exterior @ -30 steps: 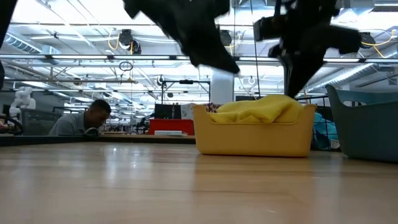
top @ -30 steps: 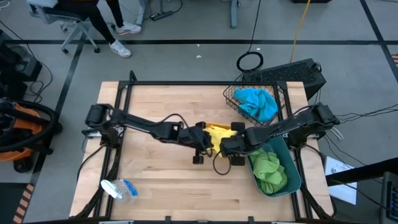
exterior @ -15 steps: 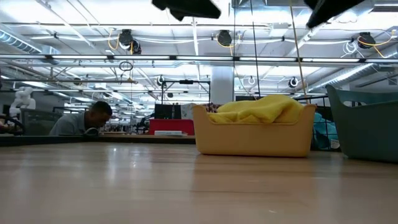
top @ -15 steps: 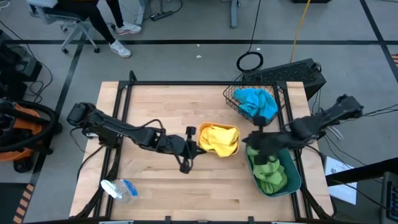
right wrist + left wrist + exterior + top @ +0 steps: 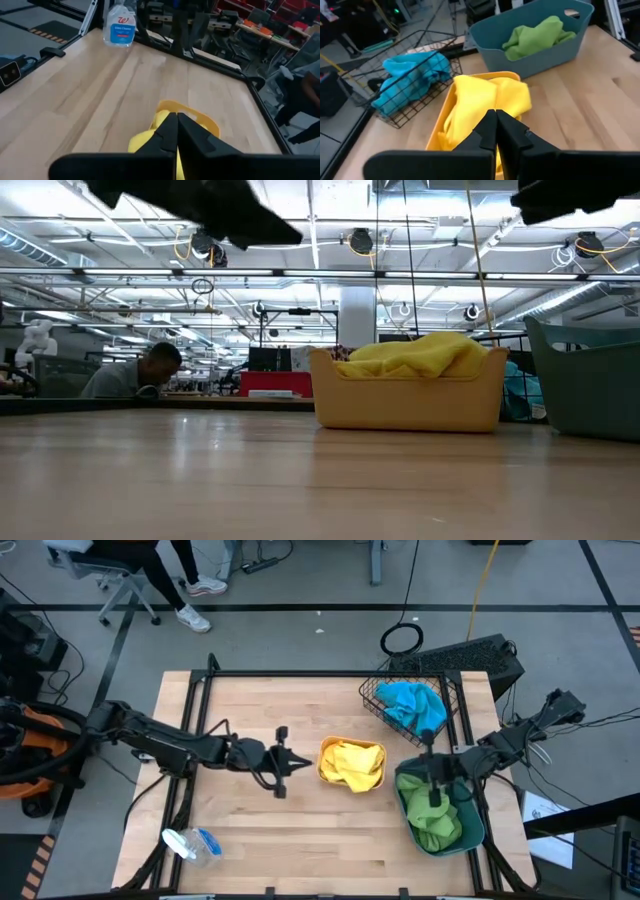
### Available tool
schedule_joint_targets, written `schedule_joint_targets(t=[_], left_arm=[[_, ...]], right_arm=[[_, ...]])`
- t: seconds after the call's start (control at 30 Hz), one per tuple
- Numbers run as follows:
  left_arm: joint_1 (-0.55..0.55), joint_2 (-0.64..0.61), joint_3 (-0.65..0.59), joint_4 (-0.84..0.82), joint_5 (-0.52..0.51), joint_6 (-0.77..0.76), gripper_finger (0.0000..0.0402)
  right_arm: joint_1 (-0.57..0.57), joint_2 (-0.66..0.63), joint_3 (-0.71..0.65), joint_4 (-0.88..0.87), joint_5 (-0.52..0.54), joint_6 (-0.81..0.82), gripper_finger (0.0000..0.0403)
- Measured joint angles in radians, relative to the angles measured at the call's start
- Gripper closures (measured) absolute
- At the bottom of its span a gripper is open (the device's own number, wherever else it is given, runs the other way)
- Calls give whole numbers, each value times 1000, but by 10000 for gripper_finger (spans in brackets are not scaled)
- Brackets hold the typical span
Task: Sort microfiber towel by color & place in baskets
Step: Return to Home Position
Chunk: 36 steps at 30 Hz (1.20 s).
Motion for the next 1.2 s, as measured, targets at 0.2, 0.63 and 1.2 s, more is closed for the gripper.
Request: schedule_joint_targets(t=[0.2,0.63,1.2], left_arm=[[20,-72,-141,110,2,-24,393],[23,-170,-299,185,3,-33,393],[103,-170,-501,471,39,-50,393]], right_arm=[[0,-84,-90,31,-38,2,402],[0,-208,-300,236,-107,-75,403],[-53,-407,-429,312,-159,-100,403]])
